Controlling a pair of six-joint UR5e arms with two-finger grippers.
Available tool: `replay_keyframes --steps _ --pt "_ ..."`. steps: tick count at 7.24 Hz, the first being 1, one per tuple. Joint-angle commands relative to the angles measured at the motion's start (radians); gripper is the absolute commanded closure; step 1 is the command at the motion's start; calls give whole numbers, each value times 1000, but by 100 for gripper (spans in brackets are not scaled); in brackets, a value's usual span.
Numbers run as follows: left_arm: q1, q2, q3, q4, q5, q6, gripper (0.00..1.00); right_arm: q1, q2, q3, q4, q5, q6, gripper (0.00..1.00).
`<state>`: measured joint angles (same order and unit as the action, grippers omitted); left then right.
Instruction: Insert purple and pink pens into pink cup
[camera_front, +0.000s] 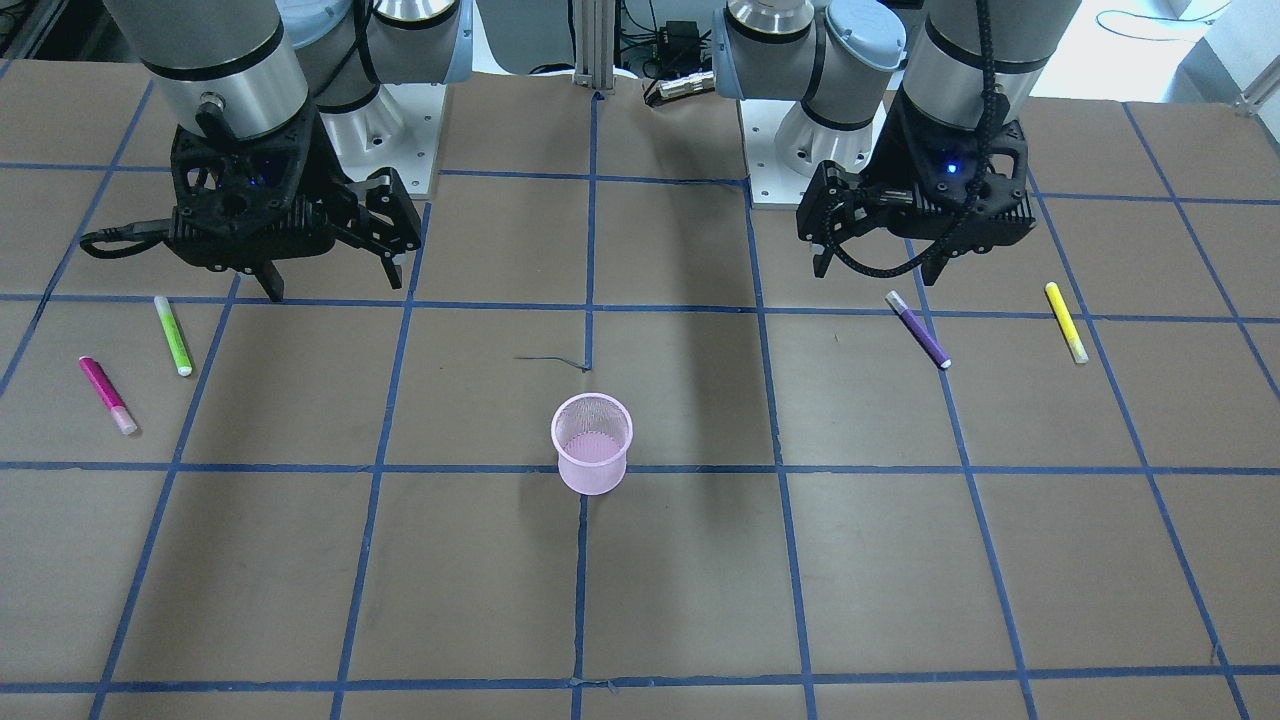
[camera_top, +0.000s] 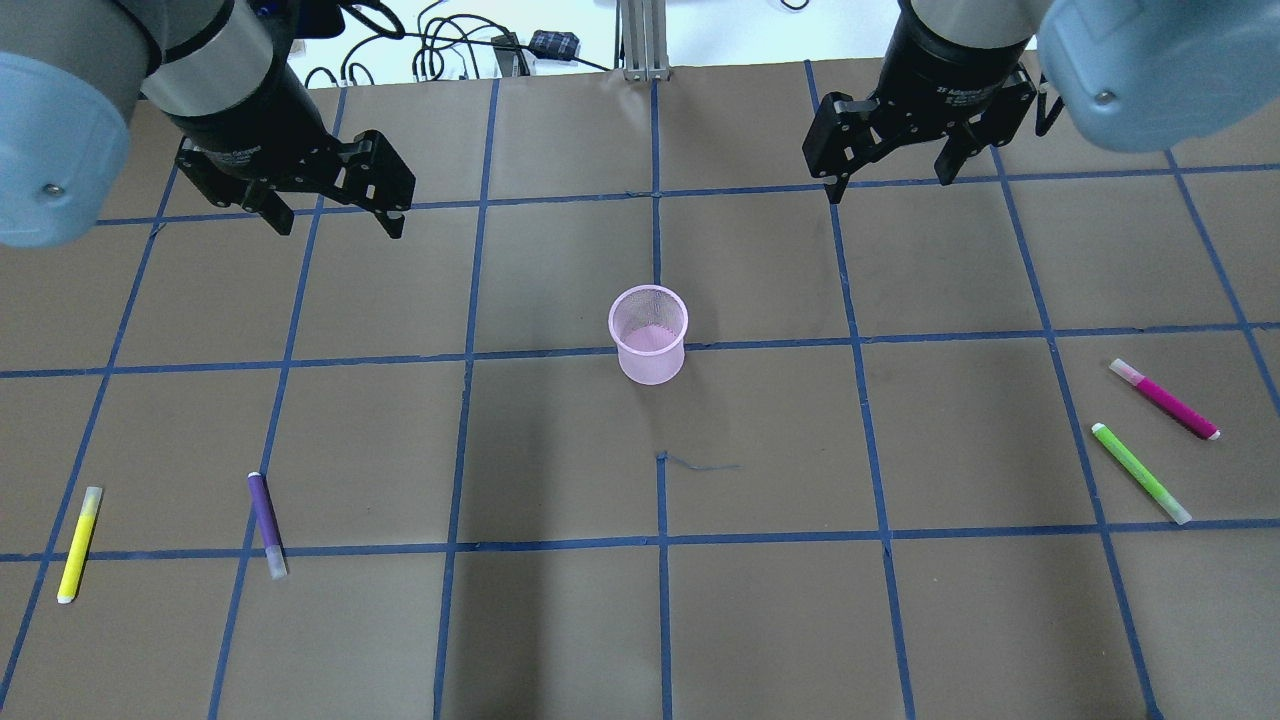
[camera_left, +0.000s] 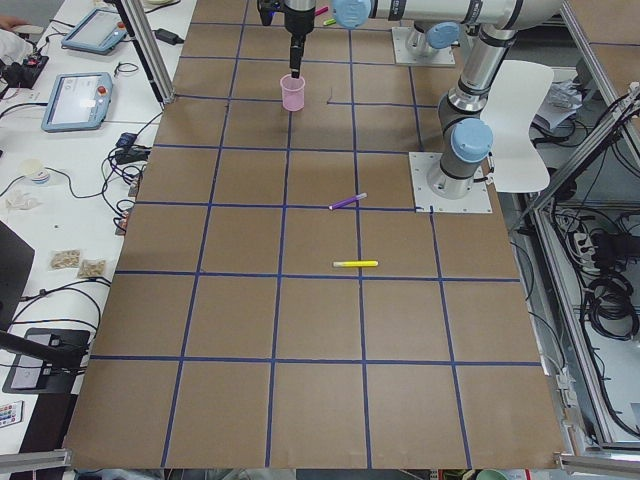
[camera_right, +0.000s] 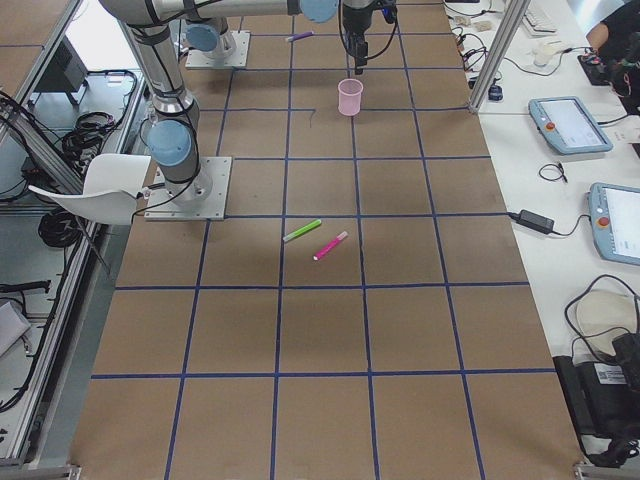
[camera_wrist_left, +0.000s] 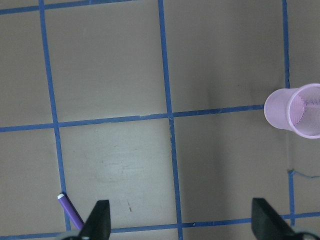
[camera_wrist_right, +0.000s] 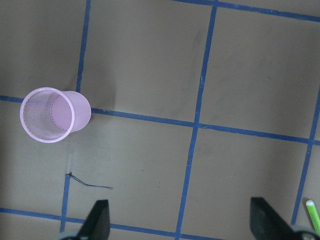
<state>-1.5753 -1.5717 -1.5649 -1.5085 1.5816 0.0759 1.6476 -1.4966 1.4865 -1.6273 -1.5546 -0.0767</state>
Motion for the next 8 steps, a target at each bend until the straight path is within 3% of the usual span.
replay_keyframes --steps 1,6,8 --pt "1 5 -9 1 0 45 0 0 3 1 -12 2 0 0" --pt "8 2 -55 2 0 53 0 0 12 1 -16 2 0 0" --pt "113 -5 -113 4 0 76 0 0 13 1 -14 -1 -1 0"
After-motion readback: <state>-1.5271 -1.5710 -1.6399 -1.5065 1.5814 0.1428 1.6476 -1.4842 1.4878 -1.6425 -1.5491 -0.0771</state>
